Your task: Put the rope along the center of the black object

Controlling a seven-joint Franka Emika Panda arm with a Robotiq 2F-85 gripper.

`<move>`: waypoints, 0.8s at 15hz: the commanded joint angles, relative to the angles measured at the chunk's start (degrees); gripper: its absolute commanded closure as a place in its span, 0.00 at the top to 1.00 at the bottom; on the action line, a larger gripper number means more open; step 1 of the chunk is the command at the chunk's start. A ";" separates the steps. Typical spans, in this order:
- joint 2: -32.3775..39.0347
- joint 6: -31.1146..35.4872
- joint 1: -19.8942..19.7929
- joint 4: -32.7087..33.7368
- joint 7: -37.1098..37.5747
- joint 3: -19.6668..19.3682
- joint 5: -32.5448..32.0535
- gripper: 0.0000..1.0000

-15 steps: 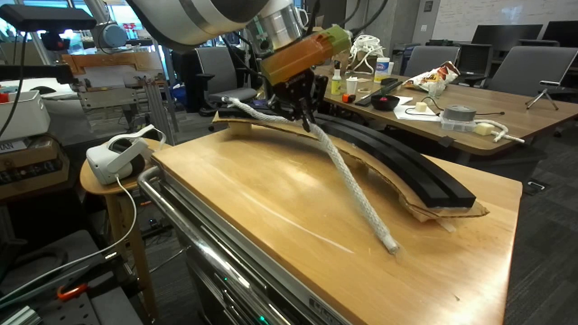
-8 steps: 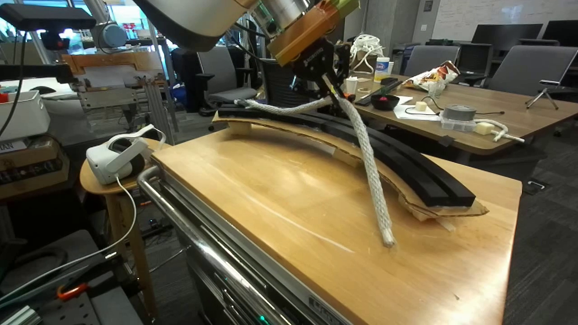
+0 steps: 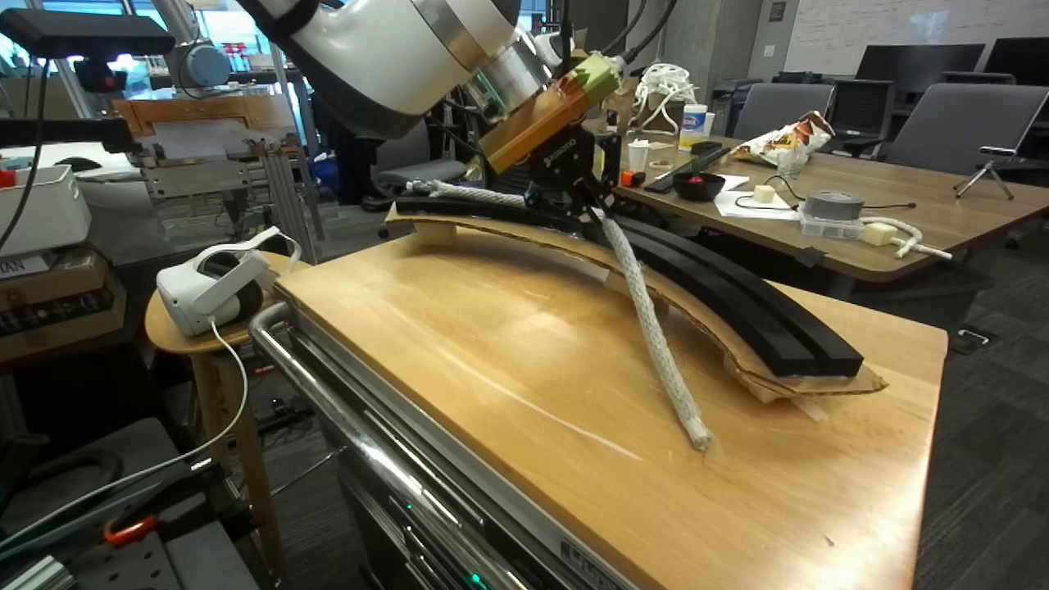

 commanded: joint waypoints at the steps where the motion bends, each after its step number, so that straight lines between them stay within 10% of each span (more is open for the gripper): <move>1: 2.96 -2.66 2.06 4.60 4.21 -0.70 -2.51 0.04; 12: 5.35 -7.56 2.21 7.78 9.37 -0.49 -8.60 0.06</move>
